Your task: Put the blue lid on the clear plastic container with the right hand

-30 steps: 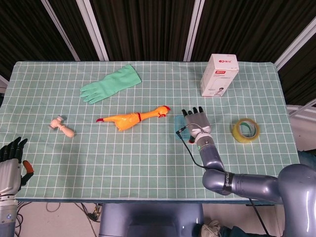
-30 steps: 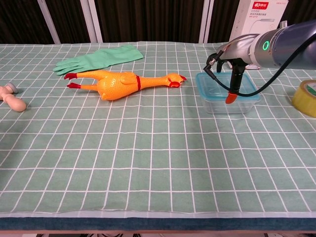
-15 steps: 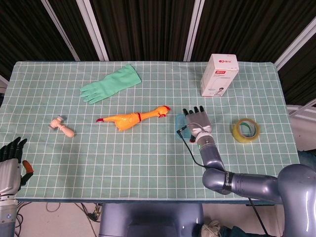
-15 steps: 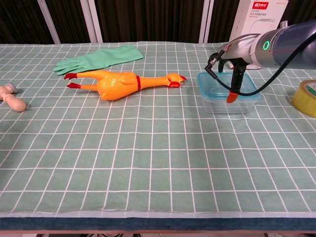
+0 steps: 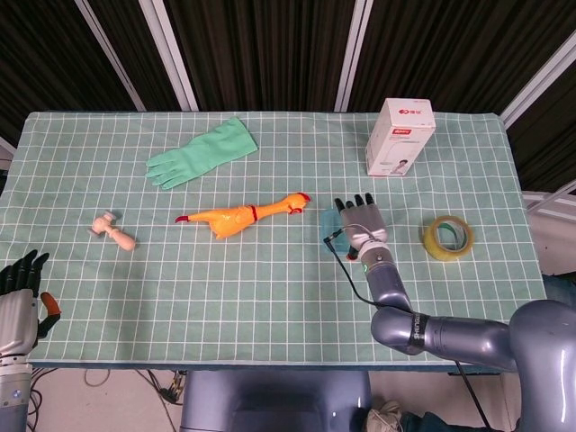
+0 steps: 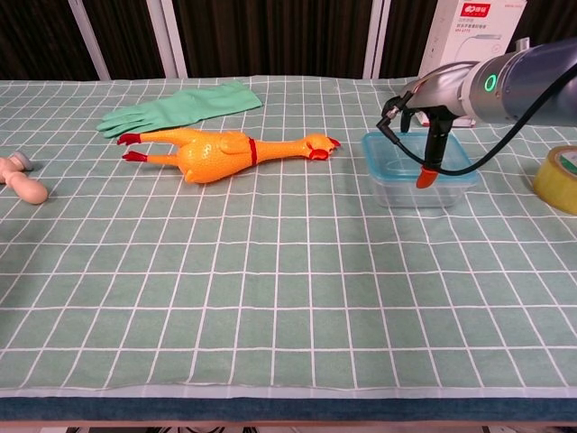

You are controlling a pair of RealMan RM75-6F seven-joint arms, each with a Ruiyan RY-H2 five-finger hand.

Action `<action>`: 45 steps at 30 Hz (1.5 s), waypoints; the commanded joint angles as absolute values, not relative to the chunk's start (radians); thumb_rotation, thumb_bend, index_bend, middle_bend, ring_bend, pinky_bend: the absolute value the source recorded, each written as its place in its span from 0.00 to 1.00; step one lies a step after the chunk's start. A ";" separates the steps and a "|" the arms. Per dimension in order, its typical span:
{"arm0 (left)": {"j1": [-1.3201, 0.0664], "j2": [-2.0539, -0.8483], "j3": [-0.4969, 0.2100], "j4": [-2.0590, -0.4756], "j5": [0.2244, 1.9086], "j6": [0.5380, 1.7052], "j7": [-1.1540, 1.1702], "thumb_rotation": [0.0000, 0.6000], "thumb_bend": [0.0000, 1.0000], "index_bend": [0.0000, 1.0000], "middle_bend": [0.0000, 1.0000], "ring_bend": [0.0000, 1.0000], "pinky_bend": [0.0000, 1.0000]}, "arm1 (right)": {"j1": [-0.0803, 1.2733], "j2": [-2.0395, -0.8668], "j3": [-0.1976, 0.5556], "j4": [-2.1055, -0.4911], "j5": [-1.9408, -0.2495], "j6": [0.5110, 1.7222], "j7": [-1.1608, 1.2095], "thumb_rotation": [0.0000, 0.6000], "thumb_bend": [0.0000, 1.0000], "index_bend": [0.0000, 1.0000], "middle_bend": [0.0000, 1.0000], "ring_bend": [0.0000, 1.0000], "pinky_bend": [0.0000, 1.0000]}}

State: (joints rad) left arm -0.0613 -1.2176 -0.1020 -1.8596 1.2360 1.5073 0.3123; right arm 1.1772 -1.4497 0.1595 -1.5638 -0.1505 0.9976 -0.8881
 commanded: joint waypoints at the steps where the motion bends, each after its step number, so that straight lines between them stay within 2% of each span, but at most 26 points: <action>1: -0.062 -1.218 -0.102 -1.859 1.235 1.507 0.313 1.00 0.79 0.09 0.00 0.00 0.00 | 1.175 -1.446 0.159 -1.566 -0.151 0.995 -0.887 1.00 0.12 0.06 0.43 0.07 0.00; 35: -0.064 -1.217 -0.103 -1.869 1.222 1.511 0.324 1.00 0.79 0.09 0.00 0.00 0.00 | 1.166 -1.447 0.151 -1.551 -0.155 0.972 -0.873 1.00 0.12 0.06 0.42 0.06 0.00; 38: -0.064 -1.217 -0.104 -1.870 1.220 1.510 0.324 1.00 0.79 0.09 0.00 0.00 0.00 | 1.167 -1.447 0.153 -1.550 -0.152 0.974 -0.874 1.00 0.12 0.06 0.34 0.03 0.00; 41: -0.065 -1.216 -0.104 -1.870 1.219 1.510 0.324 1.00 0.79 0.09 0.00 0.00 0.00 | 1.168 -1.444 0.152 -1.554 -0.147 0.976 -0.877 1.00 0.12 0.05 0.22 0.00 0.00; 45: -0.065 -1.216 -0.103 -1.871 1.220 1.511 0.324 1.00 0.79 0.09 0.00 0.00 0.00 | 1.169 -1.441 0.152 -1.557 -0.137 0.979 -0.882 1.00 0.12 0.06 0.10 0.00 0.00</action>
State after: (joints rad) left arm -0.0647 -1.2161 -0.1034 -1.8706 1.2203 1.5106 0.3241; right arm 1.1692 -1.4414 0.1516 -1.5563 -0.1375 0.9785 -0.8818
